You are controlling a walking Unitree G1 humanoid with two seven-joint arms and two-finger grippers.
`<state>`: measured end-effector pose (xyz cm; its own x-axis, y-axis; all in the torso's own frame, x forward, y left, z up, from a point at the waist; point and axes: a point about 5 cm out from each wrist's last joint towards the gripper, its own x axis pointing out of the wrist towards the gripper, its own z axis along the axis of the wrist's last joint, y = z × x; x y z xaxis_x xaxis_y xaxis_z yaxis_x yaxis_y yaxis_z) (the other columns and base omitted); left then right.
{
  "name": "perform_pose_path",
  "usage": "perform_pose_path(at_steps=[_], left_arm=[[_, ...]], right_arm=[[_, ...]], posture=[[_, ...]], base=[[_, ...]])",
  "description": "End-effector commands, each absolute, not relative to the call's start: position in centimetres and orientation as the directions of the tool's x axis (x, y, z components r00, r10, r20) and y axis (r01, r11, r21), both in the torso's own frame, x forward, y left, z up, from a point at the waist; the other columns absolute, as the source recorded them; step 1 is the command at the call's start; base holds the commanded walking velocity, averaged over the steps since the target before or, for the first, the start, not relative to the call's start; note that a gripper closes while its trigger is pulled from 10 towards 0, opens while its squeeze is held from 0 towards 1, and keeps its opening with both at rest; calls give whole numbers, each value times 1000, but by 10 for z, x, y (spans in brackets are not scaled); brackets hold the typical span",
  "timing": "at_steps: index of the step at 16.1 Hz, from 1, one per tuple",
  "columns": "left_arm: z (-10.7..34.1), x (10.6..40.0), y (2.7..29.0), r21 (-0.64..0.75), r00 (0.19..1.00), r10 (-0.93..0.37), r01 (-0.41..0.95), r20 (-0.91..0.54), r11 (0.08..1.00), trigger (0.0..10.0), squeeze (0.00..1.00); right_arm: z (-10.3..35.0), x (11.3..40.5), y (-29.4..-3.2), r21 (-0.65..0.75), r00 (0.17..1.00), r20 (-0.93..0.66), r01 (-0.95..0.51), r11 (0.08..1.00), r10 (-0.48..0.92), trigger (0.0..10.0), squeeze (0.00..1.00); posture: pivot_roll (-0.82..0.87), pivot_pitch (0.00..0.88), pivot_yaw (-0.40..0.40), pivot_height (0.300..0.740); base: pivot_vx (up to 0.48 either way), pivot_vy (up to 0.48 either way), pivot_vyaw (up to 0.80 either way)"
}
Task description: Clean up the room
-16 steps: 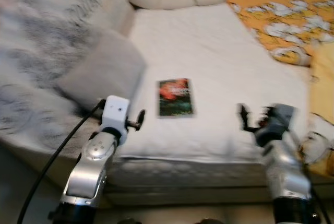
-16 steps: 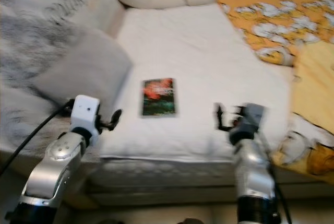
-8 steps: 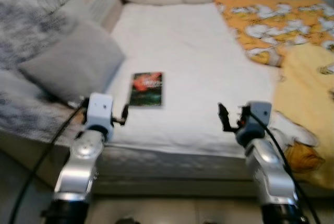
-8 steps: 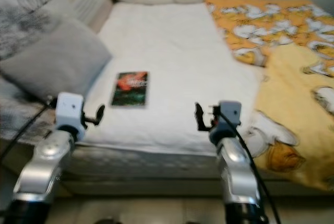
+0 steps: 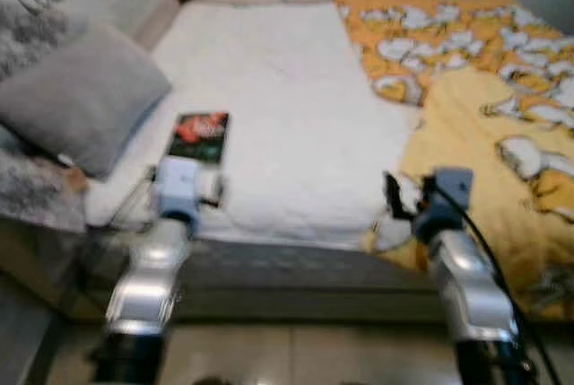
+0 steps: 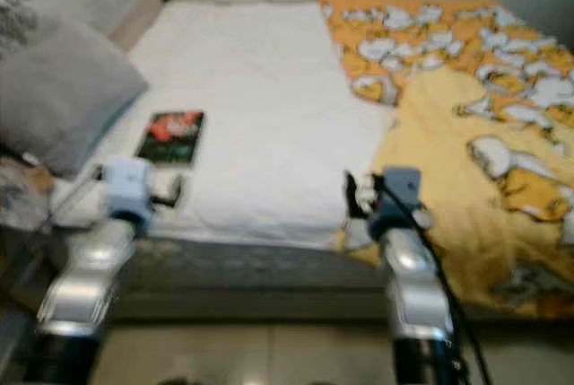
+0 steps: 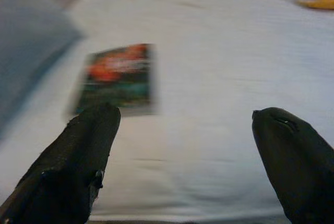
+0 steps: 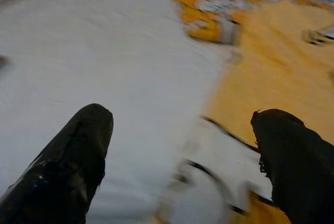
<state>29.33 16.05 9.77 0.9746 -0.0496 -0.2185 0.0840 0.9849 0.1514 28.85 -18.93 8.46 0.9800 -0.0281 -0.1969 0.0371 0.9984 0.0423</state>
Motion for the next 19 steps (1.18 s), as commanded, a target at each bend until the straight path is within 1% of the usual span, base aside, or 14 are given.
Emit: perform_pose_path(at_steps=[1, 2, 3, 4, 5, 7, 8, 11, 12, 13, 17, 19], left_arm=[[100, 296, 168, 177, 977, -36, 75, -210, 981, 10000, 0], [96, 296, 173, 182, 977, -11, 51, -215, 982, 10000, 0], [96, 296, 173, 171, 976, -15, 53, -216, 984, 10000, 0], [96, 297, 172, 165, 976, -16, 53, -217, 985, 10000, 0], [94, 297, 170, 156, 976, -21, 56, -217, 986, 10000, 0], [94, 298, 167, 152, 976, -29, 62, -215, 986, 10000, 0], [95, 299, 166, 151, 977, -33, 66, -209, 986, 10000, 0], [101, 304, 167, 111, 984, -43, 63, -174, 992, 10000, 0], [101, 305, 168, 123, 982, -59, 82, -181, 989, 10000, 0], [101, 305, 169, 130, 981, -61, 86, -185, 988, 10000, 0], [103, 307, 170, 115, 982, -81, 102, -173, 988, 10000, 0], [103, 307, 170, 111, 981, -90, 110, -172, 988, 10000, 0]], right_arm=[[83, 289, -184, 51, 979, -205, 25, 998, -14, 10000, 0], [82, 289, -179, 57, 978, -210, 2, 998, 10, 10000, 0], [84, 290, -177, 1, 978, -208, -34, 999, 33, 10000, 0], [84, 290, -177, -47, 979, -202, -34, 998, 24, 10000, 0], [85, 292, -177, -61, 979, -202, -40, 997, 27, 10000, 0], [91, 296, -180, -81, 990, -140, 14, 997, -25, 10000, 0], [92, 298, -178, -53, 989, -148, -5, 999, -2, 10000, 0], [88, 300, -173, -26, 979, -205, -23, 999, 17, 10000, 0], [87, 301, -172, -59, 979, -205, -21, 998, 9, 10000, 0], [87, 302, -170, -51, 980, -198, -39, 998, 28, 10000, 0], [90, 304, -166, -27, 983, -178, -40, 999, 35, 10000, 0], [89, 304, -165, -35, 983, -180, -47, 998, 40, 10000, 0]], posture=[[-18, 0, -20, 740], [-22, 0, -19, 740], [-22, 0, -19, 740], [-43, 0, -6, 740], [-53, 0, -1, 740], [-58, 0, -1, 740], [-57, 0, -4, 740], [-53, 0, -1, 740], [-53, 0, 0, 740], [-54, 0, 5, 740], [-54, 0, 10, 740], [-53, 0, 11, 740]], base=[[0, -431, 0], [0, -431, 0], [0, -431, 0], [0, -428, 0], [0, -431, 0], [0, -431, 0], [0, -428, 0], [0, 0, 0], [0, 0, 0], [0, 0, 0], [0, 0, 0], [279, 0, 0]])
